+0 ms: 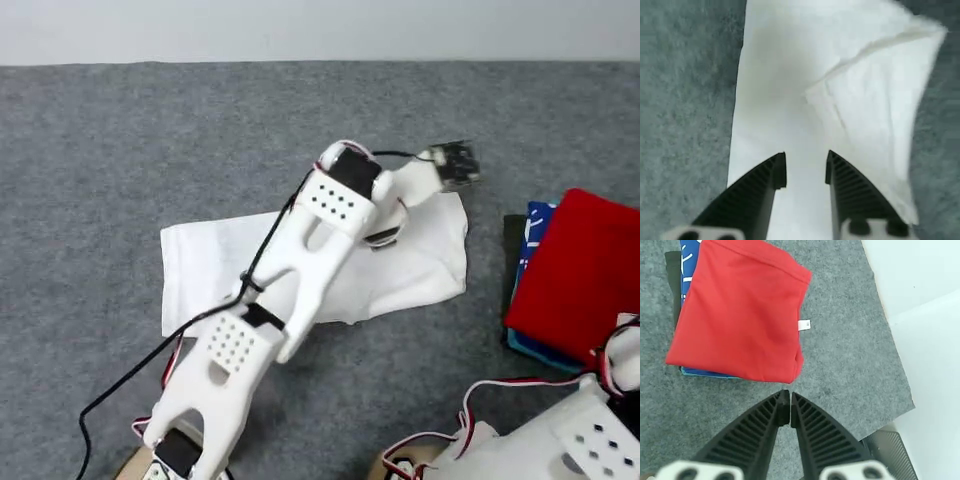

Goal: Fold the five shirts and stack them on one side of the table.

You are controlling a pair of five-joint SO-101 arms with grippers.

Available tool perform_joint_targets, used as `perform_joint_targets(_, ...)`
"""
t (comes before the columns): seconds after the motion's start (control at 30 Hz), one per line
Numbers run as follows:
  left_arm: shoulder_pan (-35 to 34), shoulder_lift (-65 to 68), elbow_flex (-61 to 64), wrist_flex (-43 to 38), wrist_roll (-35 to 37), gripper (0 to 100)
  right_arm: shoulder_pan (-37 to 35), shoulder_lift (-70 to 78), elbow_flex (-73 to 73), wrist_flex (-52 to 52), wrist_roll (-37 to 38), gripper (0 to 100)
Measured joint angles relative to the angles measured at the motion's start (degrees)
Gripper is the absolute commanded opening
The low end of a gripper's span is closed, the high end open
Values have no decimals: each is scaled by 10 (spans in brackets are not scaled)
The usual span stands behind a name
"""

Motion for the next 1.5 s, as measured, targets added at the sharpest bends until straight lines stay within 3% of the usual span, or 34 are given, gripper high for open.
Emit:
perform_joint_targets(0.17, 45, -59, 30, 7, 22, 123, 0, 0, 0, 0, 0, 11)
perform_joint_targets(0.37, 110, -103, 203, 7, 24, 111, 0, 0, 0, 0, 0, 11)
perform_joint_targets(0.6, 46, -98, 282, -18, 23, 108, 0, 0, 0, 0, 0, 11)
perform_joint_targets(0.8, -23, -44, 282, -59, 3, 108, 0, -1, 19, 0, 0, 11)
perform_joint_targets(1.03, -25, -31, 269, -58, 3, 108, 0, -2, 41, 0, 0, 11)
perform_joint_targets(1.23, -22, -31, 156, 3, 2, 111, 0, -4, 41, 0, 0, 11)
perform_joint_targets(1.4, 1, -32, 85, 5, 19, 111, 0, -4, 41, 0, 0, 11)
perform_joint_targets(1.5, 17, -8, 76, -33, 35, 111, 0, -4, 41, 0, 0, 11)
